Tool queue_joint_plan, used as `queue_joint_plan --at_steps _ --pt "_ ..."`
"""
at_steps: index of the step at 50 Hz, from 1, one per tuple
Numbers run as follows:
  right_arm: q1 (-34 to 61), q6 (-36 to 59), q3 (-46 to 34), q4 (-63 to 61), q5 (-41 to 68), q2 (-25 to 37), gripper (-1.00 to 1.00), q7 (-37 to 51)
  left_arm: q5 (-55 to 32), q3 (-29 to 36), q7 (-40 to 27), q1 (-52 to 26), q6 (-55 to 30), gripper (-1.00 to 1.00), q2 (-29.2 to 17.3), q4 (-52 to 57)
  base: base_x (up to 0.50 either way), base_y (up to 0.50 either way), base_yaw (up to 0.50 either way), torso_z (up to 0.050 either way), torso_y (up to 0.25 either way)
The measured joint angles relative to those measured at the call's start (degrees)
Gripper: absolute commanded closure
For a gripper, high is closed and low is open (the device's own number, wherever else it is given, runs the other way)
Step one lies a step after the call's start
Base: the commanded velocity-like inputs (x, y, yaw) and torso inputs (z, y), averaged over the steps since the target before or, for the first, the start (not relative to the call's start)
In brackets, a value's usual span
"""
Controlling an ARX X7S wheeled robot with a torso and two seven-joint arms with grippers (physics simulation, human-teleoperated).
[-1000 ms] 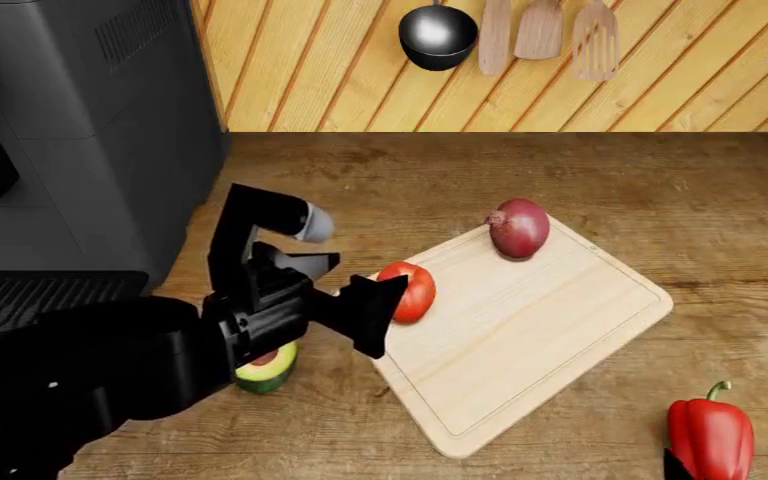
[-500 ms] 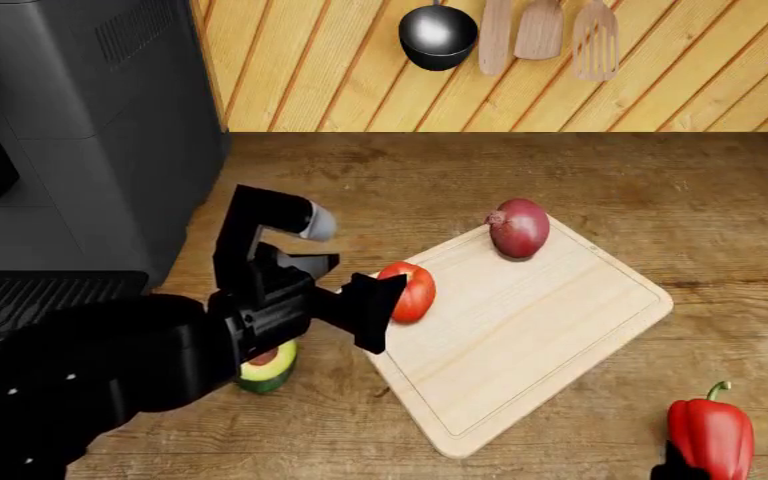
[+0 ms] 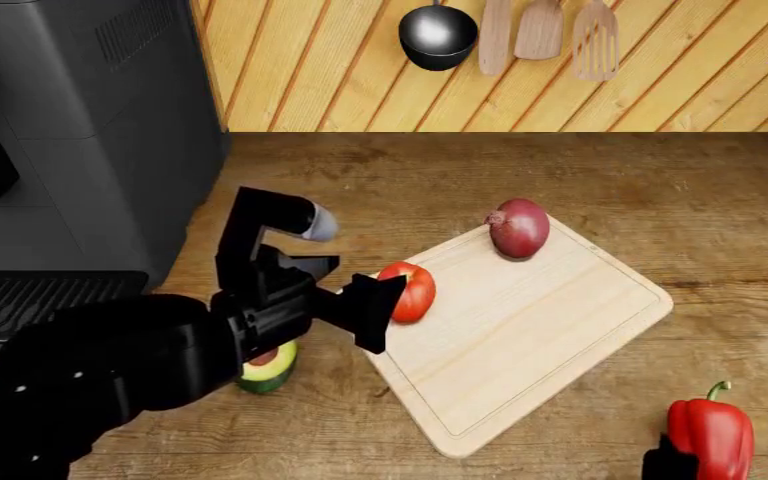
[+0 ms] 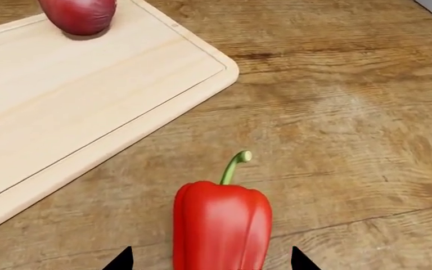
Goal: Place the avocado, onion, tomato and bell pepper on the cutting board.
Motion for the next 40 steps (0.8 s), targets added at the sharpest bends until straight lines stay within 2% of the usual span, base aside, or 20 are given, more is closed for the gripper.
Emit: queue_joint_plan --at_steps 18,19,32,40 --pt "-2.7 3.3 0.8 2.9 -5.2 -3.1 -1.00 -4.7 0.1 0.3 0.1 0.1 0.5 -1.00 -0.1 -0.3 0.00 0.00 0.00 0.000 0.000" --pt "-2.6 3.4 0.6 3.0 -5.4 -3.2 1.00 -4.9 0.1 0.3 0.1 0.1 0.5 -1.00 -0.1 -0.4 0.00 0.00 0.00 0.000 0.000" --pt "-1.8 3.8 -0.7 3.5 -6.8 -3.3 1.00 -5.7 0.0 0.5 0.0 0.0 0.6 -1.00 -0.2 -0.3 0.00 0.00 0.00 0.000 0.000" --pt "-0.5 2.3 -0.5 2.1 -5.1 -1.4 1.00 -4.4 -0.6 0.2 -0.4 0.1 0.7 -1.00 -0.6 0.4 0.00 0.00 0.00 0.000 0.000"
